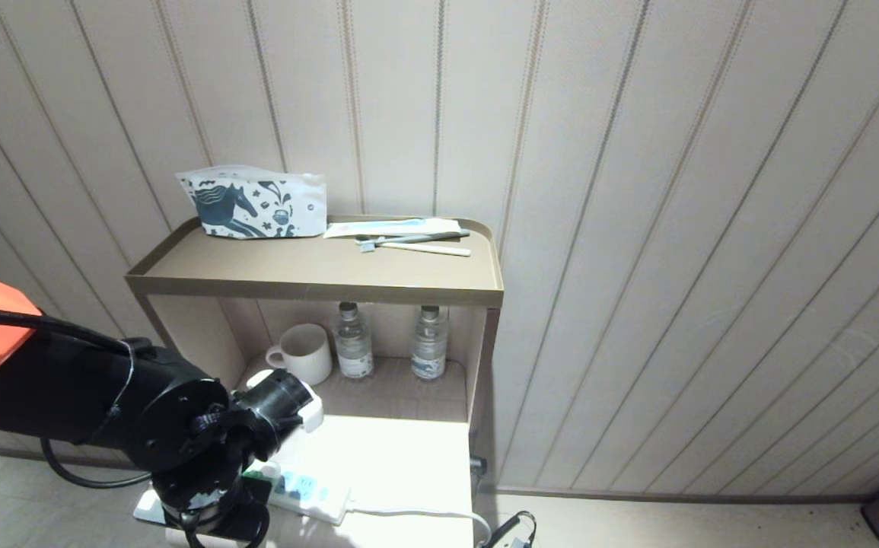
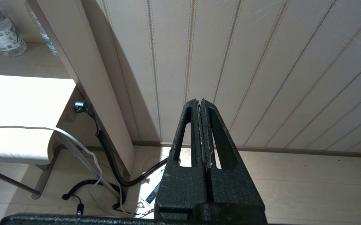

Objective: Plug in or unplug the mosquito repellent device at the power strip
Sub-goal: Insert the plug into the socket

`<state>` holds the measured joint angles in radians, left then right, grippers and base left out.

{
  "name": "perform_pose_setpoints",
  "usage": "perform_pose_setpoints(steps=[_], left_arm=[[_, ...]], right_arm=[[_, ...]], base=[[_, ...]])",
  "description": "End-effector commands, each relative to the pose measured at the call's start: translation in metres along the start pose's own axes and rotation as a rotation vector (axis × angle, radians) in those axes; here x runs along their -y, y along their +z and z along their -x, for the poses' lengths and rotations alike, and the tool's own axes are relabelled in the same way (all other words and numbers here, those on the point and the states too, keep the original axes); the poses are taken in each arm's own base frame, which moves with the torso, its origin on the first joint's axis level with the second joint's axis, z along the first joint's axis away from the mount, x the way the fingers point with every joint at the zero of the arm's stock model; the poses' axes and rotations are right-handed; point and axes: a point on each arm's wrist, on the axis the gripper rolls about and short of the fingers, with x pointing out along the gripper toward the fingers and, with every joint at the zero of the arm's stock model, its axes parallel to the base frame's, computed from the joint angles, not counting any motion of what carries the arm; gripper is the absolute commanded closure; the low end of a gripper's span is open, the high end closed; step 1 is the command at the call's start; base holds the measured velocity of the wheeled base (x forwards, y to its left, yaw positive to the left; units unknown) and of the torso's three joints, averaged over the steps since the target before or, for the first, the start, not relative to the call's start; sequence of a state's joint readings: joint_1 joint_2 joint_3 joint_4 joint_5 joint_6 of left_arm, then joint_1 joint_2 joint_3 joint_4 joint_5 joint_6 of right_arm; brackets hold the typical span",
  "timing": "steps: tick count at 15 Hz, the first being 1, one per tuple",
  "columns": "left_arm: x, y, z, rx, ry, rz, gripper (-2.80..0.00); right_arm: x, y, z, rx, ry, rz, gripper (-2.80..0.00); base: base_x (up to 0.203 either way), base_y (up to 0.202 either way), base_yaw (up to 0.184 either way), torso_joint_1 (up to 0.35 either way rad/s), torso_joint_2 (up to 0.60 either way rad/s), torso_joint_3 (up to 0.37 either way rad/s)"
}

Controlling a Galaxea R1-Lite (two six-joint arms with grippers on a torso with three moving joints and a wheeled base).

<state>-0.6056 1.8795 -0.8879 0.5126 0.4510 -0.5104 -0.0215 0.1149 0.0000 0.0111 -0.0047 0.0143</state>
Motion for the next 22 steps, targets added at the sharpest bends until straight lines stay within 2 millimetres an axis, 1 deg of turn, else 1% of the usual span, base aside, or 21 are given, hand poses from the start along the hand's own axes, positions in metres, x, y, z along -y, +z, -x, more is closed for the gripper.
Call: perform_pose_setpoints(steps=[1, 2, 3, 5, 8, 14, 22], left_arm=[[0.011, 0.003, -0.015, -0.036, 0.009, -0.006, 0.00], [0.013, 0.008, -0.022, -0.036, 0.010, 0.019, 0.00], [0.012, 0.016, -0.026, -0.025, 0.005, 0.052, 0.00], [0.012, 0.034, -0.029, 0.000, -0.005, 0.099, 0.00], [0.011, 0.043, -0.034, 0.004, -0.001, 0.120, 0.00], [0.009, 0.045, -0.040, -0.014, 0.003, 0.133, 0.00], [0.012, 0.050, -0.052, -0.008, 0.001, 0.153, 0.00]], right_arm=[[0.000, 0.000, 0.000, -0.001, -0.001, -0.001, 0.00], [0.000, 0.000, 0.000, -0.002, 0.000, 0.000, 0.00], [0.000, 0.000, 0.000, -0.001, 0.000, 0.000, 0.00], [0.000, 0.000, 0.000, -0.001, 0.000, 0.000, 0.00], [0.000, 0.000, 0.000, -0.002, 0.000, -0.001, 0.00], [0.000, 0.000, 0.000, -0.002, 0.000, 0.000, 0.00], [0.000, 0.000, 0.000, -0.001, 0.000, 0.000, 0.00]], base=[[0.000, 0.000, 0.000, 0.000, 0.00, 0.000], [0.000, 0.000, 0.000, 0.000, 0.00, 0.000], [0.000, 0.000, 0.000, 0.000, 0.00, 0.000], [0.000, 0.000, 0.000, 0.000, 0.00, 0.000], [0.000, 0.000, 0.000, 0.000, 0.00, 0.000], [0.000, 0.000, 0.000, 0.000, 0.00, 0.000], [0.000, 0.000, 0.000, 0.000, 0.00, 0.000]])
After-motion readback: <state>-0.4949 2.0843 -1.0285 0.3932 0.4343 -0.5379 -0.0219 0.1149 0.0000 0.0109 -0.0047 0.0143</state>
